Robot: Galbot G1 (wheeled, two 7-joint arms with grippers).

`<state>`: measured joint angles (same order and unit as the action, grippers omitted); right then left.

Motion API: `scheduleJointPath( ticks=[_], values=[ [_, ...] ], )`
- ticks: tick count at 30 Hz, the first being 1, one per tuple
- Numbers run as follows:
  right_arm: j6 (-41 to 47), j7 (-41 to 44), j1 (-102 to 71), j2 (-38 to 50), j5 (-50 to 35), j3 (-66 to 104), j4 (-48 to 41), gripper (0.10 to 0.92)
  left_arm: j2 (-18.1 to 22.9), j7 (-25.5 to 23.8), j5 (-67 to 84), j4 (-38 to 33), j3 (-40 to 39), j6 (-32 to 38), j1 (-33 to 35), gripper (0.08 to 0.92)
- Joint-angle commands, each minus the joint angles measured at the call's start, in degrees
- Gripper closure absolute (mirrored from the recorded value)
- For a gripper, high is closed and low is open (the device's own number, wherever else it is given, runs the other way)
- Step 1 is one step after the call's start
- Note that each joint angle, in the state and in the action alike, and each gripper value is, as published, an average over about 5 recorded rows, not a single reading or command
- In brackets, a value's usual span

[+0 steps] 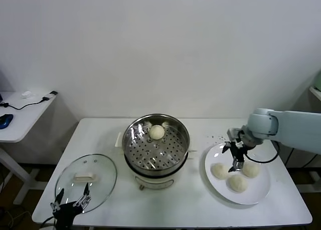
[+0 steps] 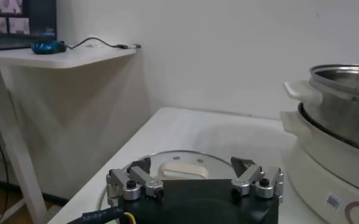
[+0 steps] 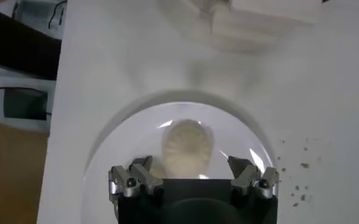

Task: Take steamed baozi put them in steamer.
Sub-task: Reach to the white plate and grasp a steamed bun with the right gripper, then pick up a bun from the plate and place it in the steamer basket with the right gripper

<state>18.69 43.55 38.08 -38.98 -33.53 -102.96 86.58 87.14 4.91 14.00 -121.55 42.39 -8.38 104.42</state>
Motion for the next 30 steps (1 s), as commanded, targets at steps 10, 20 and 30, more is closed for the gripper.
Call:
scheduleJointPath(
  ticks=[10, 20, 30],
  values=[
    [3.8, -3.83, -13.87, -0.5, 2.92, 10.44, -6.23, 0.203, 0.15, -0.06, -0.23, 1.81, -0.23, 0.56, -0.56, 0.177],
    [3.73, -3.19, -14.61, -2.24, 2.34, 11.5, -7.29, 0.223, 0.03, -0.12, -0.45, 2.2, -0.27, 0.7, -0.76, 0.177],
    [4.01, -2.03, -14.3, -2.58, 3.36, 11.6, -7.59, 0.373, 0.27, -0.09, -0.37, 1.8, -0.41, 0.75, -0.47, 0.177]
  ],
)
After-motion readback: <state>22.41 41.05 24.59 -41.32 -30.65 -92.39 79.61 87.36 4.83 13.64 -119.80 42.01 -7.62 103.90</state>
